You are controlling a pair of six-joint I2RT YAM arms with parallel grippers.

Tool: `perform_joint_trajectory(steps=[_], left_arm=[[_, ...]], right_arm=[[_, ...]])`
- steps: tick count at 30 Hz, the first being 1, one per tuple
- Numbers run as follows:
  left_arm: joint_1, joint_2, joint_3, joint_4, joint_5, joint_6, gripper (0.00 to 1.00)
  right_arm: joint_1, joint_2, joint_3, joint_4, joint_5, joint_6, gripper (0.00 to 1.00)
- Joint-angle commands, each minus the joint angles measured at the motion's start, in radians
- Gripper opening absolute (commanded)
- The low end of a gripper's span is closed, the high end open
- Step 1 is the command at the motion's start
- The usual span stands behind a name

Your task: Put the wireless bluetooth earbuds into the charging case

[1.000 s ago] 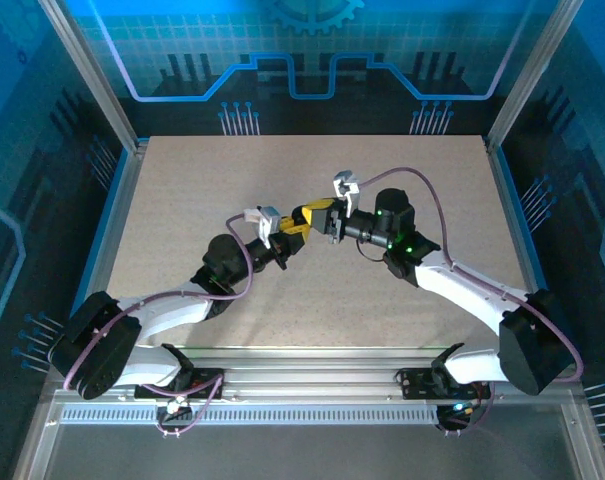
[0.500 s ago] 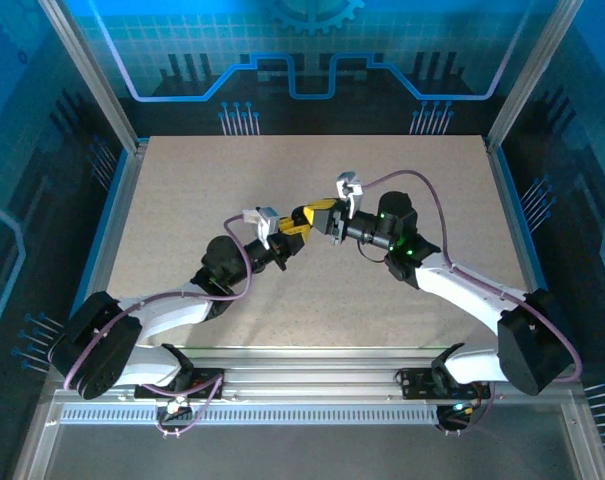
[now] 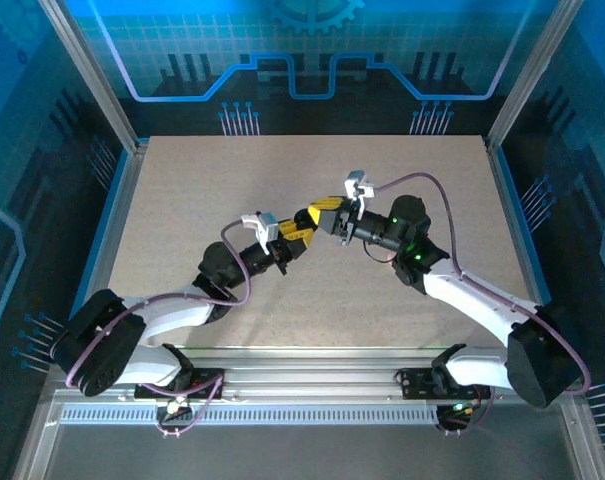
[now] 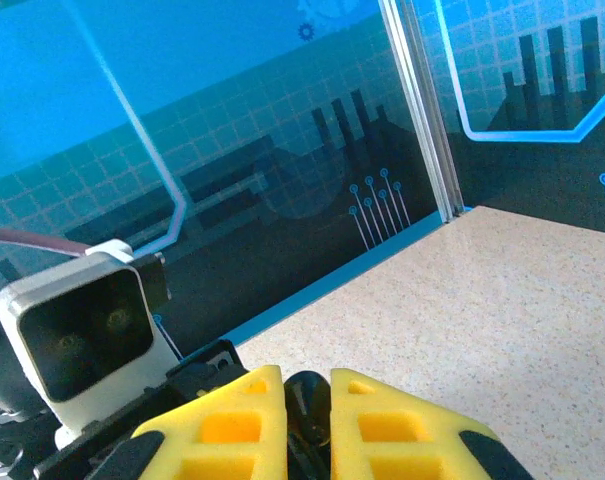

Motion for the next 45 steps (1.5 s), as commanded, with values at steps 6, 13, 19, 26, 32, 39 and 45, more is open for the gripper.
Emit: perform_joint_trajectory(steps=[6,13,19,26,32,39,45], left_arm=[[-0.008,0.016,-0.016,0.094,0.017,0.024,0.04],[-0.008,0.013,-0.018,0.105,0.002,0.015,0.04],[-0.008,0.013,-0.014,0.107,-0.005,0.009,0.04],[-0.008,0.013,-0.006,0.101,-0.015,0.005,0.04],[-0.008,0.014,0.002,0.091,-0.016,0.004,0.04],[-0.008,0.013,0.006,0.091,-0.01,0.002,0.04],[-0.008,0.011,0.003,0.088,-0.009,0.002,0.04]], right_arm=[[-0.014,-0.023,-0.008,0.075,-0.05,-0.003,0.13],[-0.014,-0.025,-0.016,0.065,-0.072,-0.004,0.14],[-0.014,-0.023,-0.023,0.063,-0.081,-0.001,0.14],[-0.012,-0.02,-0.028,0.063,-0.1,0.0,0.14],[-0.011,-0.019,-0.031,0.053,-0.113,-0.003,0.14],[-0.013,-0.018,-0.03,0.01,-0.115,-0.015,0.17],[-0.013,-0.026,-0.025,-0.016,-0.105,-0.028,0.19]])
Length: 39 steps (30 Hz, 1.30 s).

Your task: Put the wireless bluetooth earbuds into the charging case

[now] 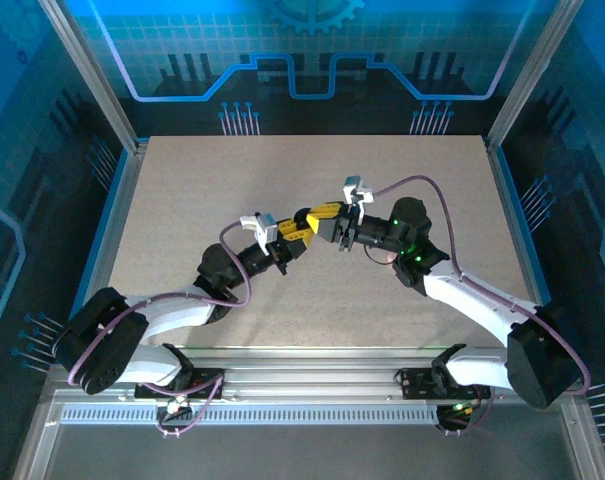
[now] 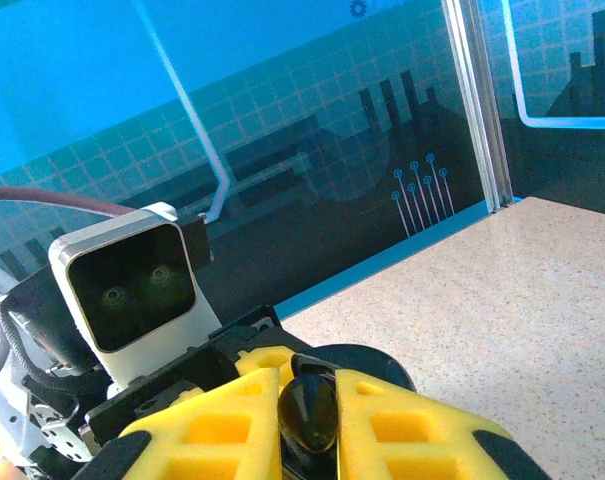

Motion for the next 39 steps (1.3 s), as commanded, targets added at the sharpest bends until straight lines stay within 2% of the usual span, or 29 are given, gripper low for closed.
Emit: perform_joint_trajectory(steps=[1,8,21,26,31,39], left_arm=[[-0.008,0.002,0.007,0.032,-0.008,-0.003,0.04],[-0.008,0.002,0.007,0.031,-0.004,-0.004,0.04],[-0.008,-0.005,0.004,0.023,-0.001,-0.004,0.04],[-0.008,-0.001,0.002,0.016,0.014,0.008,0.04],[-0.008,-0.015,0.0,-0.031,0.058,0.054,0.04],[-0.008,-0.085,0.011,-0.179,0.178,0.165,0.04]], right_arm=[[-0.01,-0.023,-0.004,-0.032,-0.001,-0.021,0.19],[-0.01,-0.025,0.003,-0.056,0.018,-0.03,0.24],[-0.013,-0.046,0.011,-0.062,0.029,-0.032,0.43],[-0.018,-0.102,0.012,-0.091,0.038,-0.035,0.49],[-0.046,-0.172,0.027,-0.225,0.023,-0.067,0.55],[-0.153,-0.199,0.12,-0.554,-0.159,-0.139,0.6]])
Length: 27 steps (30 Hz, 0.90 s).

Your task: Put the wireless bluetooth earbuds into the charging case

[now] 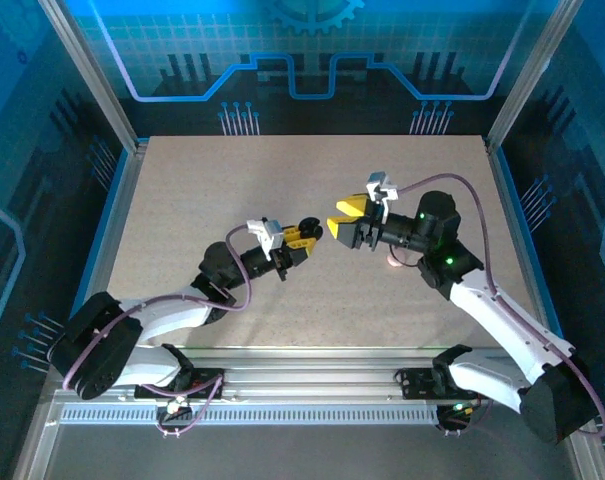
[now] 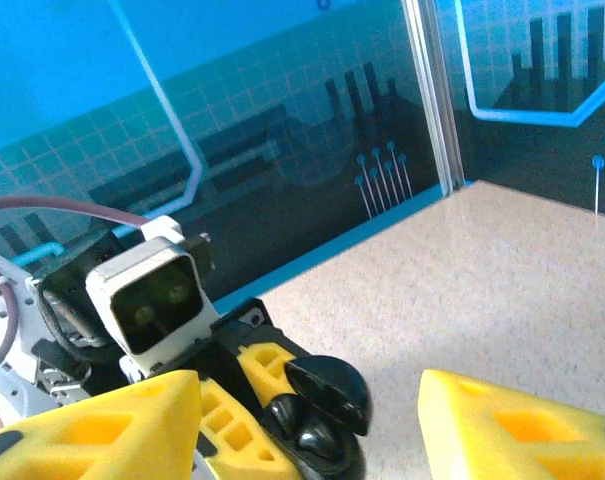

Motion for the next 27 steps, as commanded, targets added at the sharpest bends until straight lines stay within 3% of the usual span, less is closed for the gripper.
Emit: perform_joint_trajectory(steps=[1,9,27], left_arm=[[-0.008,-0.047,0.013,-0.055,0.1,0.08,0.04],[-0.008,-0.067,0.038,-0.115,0.219,0.122,0.04],[-0.007,-0.051,0.066,-0.118,0.226,0.099,0.04]], right_arm=[[-0.043,0.004,0.049,-0.184,-0.125,-0.038,0.61],[-0.046,0.09,0.147,-0.314,-0.292,-0.047,0.64],[0.012,0.222,0.229,-0.423,-0.33,-0.13,0.64]])
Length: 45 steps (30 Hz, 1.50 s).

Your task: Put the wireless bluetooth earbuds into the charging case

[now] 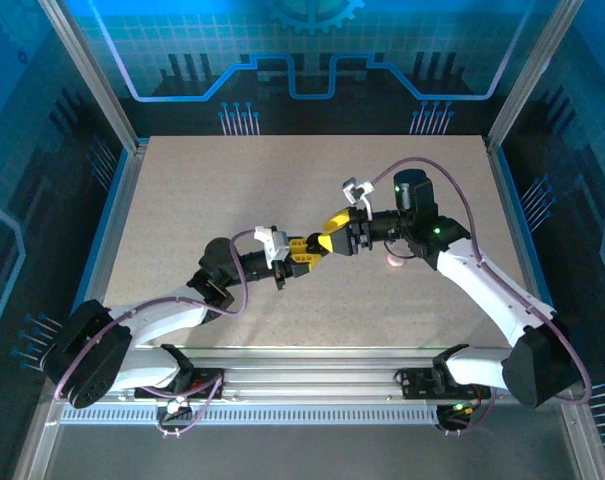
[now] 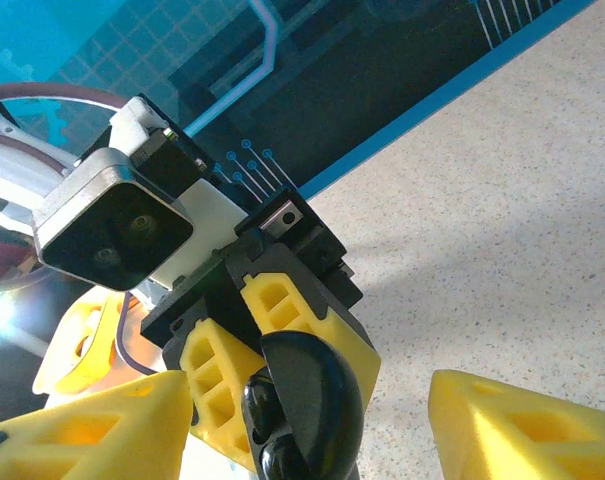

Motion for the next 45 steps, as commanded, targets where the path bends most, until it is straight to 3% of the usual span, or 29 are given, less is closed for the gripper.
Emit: perform_joint_trajectory(steps=[1,11,23,26,28,32,40,45], left_arm=[[-0.007,-0.002,0.037,0.012,0.027,0.006,0.05],[-0.008,0.008,0.043,0.0,0.005,0.003,0.04],[-0.008,0.019,0.042,-0.016,-0.034,-0.002,0.04],[-0.008,0.022,0.041,-0.006,-0.026,-0.011,0.04],[-0.008,0.02,0.04,0.006,-0.013,-0.016,0.04],[-0.007,0.013,0.038,0.014,0.019,-0.023,0.05],[-0.008,0.008,0.038,0.017,0.062,-0.022,0.05],[-0.008,0.007,0.041,0.01,0.069,-0.013,0.04]], right_arm=[[0.014,0.016,0.037,-0.034,-0.043,-0.033,0.63],[0.021,0.014,0.043,-0.072,-0.093,-0.074,0.53],[0.008,-0.129,-0.02,-0.047,-0.053,-0.096,0.48],[-0.008,-0.189,-0.052,-0.052,0.007,-0.12,0.47],[-0.011,-0.235,-0.074,-0.07,0.096,-0.183,0.49],[-0.013,-0.283,-0.11,-0.076,0.156,-0.374,0.51],[-0.013,-0.26,-0.135,-0.09,0.12,-0.808,0.46],[-0.014,-0.217,-0.133,-0.087,0.078,-0.903,0.44]])
